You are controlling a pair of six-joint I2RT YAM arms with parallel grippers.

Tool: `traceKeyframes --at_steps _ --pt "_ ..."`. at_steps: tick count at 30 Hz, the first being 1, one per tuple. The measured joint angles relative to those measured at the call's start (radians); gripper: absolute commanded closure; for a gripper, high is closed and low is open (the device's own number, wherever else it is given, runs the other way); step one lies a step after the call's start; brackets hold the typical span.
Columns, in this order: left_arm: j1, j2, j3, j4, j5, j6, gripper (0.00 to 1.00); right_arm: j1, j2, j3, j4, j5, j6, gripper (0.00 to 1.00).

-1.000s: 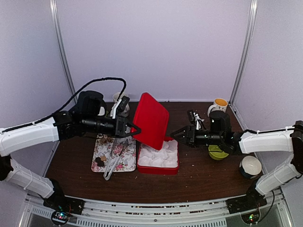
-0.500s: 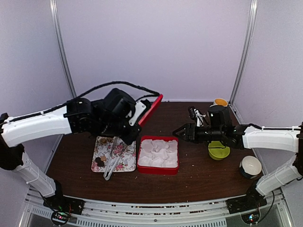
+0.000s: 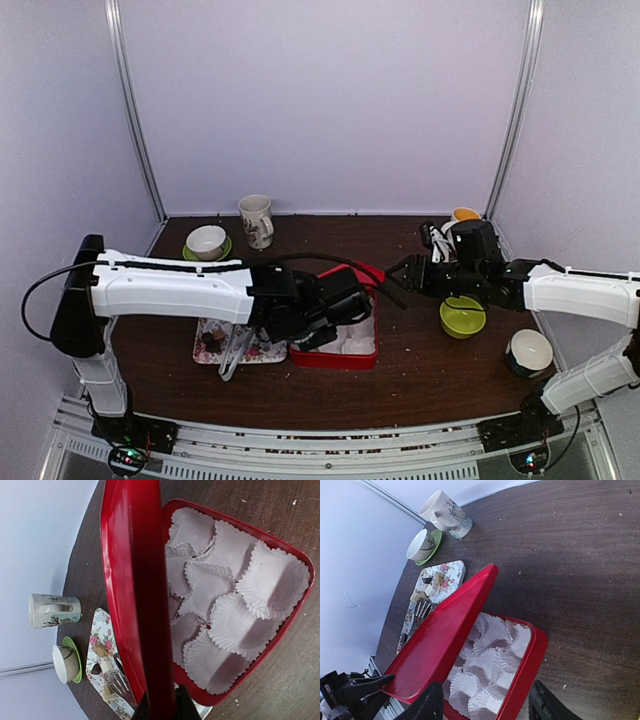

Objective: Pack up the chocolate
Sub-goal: Place the box lid on the packing box.

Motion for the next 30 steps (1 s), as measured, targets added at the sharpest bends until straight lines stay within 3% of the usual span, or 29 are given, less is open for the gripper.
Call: traceKeyframes --at_steps 6,12,18,25,30 --pt "-0.018 0.074 0.070 -0.031 0.042 -0.003 0.78 -0.005 0.011 0.030 -0.091 0.012 -0.050 0.37" --pt "-0.019 0.114 0.121 -0.045 0.180 -0.020 0.70 -0.005 0.020 0.040 -0.137 0.010 -0.090 0.35" --pt "-0.009 0.128 0.134 -0.062 0.379 -0.036 0.60 -0.001 0.039 0.053 -0.193 0.008 -0.138 0.35" --pt "0.055 0.125 0.134 -0.073 0.563 -0.044 0.56 0.026 0.098 0.123 -0.290 0.029 -0.228 0.42" --pt "0.130 -0.002 0.038 0.003 0.676 -0.066 0.36 0.060 0.174 0.193 -0.355 0.063 -0.285 0.46"
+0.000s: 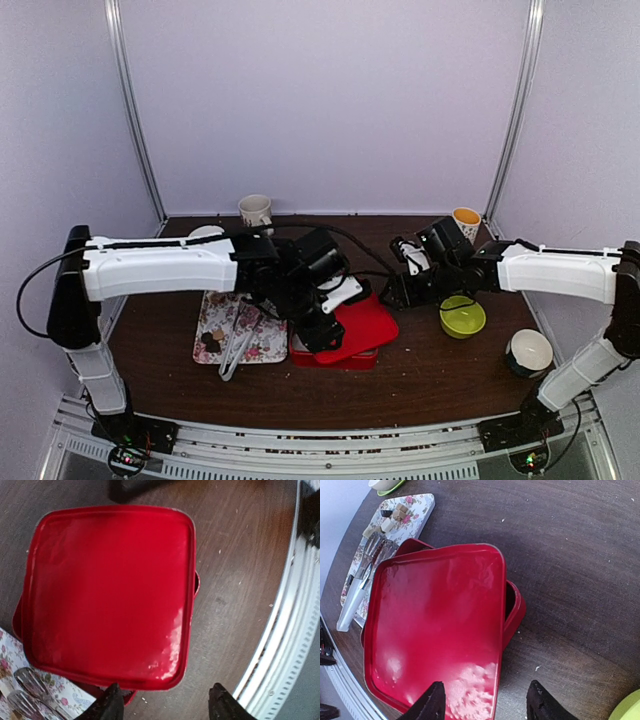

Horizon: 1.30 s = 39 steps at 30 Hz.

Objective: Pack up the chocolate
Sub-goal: Place the box lid on the packing box, then pick up the box lid from the packing box.

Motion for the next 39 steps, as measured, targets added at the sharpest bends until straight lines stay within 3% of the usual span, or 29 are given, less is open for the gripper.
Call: traceKeyframes --at_steps 6,19,36,39 --pt "0.127 -0.223 -0.116 0.106 0.066 -0.060 0.34 0.042 0.076 0.075 -0.050 0.052 -0.043 0.54" --pt "0.271 -0.378 -0.327 0.159 -0.224 -0.244 0.37 0.087 0.196 0.145 -0.097 0.183 -0.066 0.61" --pt "0.326 -0.476 -0.412 0.166 -0.348 -0.315 0.38 0.093 0.228 0.166 -0.109 0.239 -0.068 1.00" --pt "0.326 -0.489 -0.425 0.170 -0.359 -0.320 0.38 0.093 0.221 0.165 -0.106 0.247 -0.062 1.00"
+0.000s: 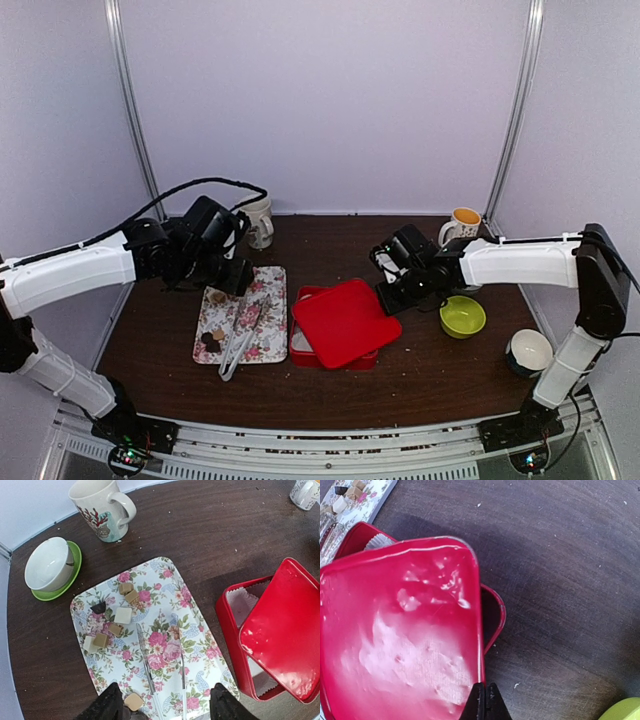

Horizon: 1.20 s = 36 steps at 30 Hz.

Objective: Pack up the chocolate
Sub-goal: Pick up the box lid from the packing box.

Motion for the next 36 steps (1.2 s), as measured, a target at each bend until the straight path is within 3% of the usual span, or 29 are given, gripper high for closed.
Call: traceKeyframes --at_steps 6,12,20,30,36 --pt "0.000 -0.035 -0.021 0.023 -0.021 -0.008 0.38 -0.034 -0.156 -0.066 0.012 0.026 0.006 1.00" --pt "0.000 -0.046 -0.026 0.034 -0.033 -0.008 0.39 -0.171 -0.259 -0.107 0.041 0.042 0.014 1.00" --pt "0.000 -0.046 -0.027 0.040 -0.037 -0.010 0.39 -0.298 -0.187 -0.132 0.070 0.031 0.047 1.00" --pt "0.000 -0.046 -0.035 0.046 -0.033 -0.018 0.39 -0.332 -0.080 -0.134 0.092 -0.026 0.050 1.00" --pt "0.000 -0.035 -0.035 0.049 -0.023 -0.018 0.39 -0.332 -0.063 -0.166 0.120 -0.045 0.051 0.86"
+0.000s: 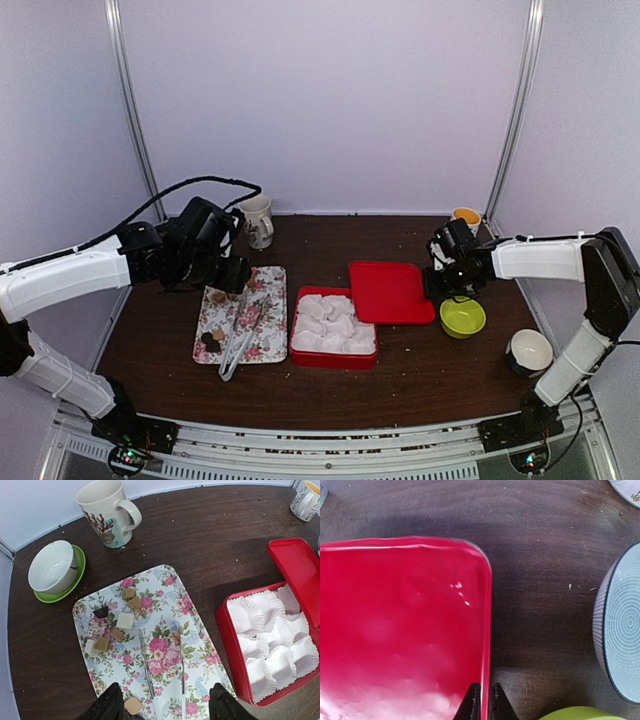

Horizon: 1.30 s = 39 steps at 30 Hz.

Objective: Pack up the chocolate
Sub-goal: Pick up the box lid from the packing box, then place the box lid at the center of the board.

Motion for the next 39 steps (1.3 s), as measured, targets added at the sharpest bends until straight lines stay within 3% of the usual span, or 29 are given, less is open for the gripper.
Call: traceKeyframes --at_steps 3,7,12,19,27,39 --pt "0.000 0.014 0.000 0.002 0.008 0.000 0.39 0.000 0.017 -0.002 0.001 0.002 -0.003 0.73" --pt "0.000 0.022 0.000 0.002 0.010 0.000 0.39 0.001 0.010 -0.005 0.006 0.009 -0.013 0.72" --pt "0.000 0.024 0.000 0.003 0.011 0.000 0.39 0.043 -0.037 -0.005 0.008 -0.011 -0.036 0.62" --pt "0.000 0.031 0.015 0.007 0.013 0.000 0.39 0.176 -0.053 0.030 0.024 -0.091 -0.014 0.61" --pt "0.000 0.032 0.017 0.013 0.013 0.001 0.39 0.248 0.039 0.109 0.060 -0.116 0.033 0.57" --pt "0.000 0.034 0.017 0.010 0.004 0.000 0.39 0.268 0.109 0.149 0.014 -0.077 0.060 0.68"
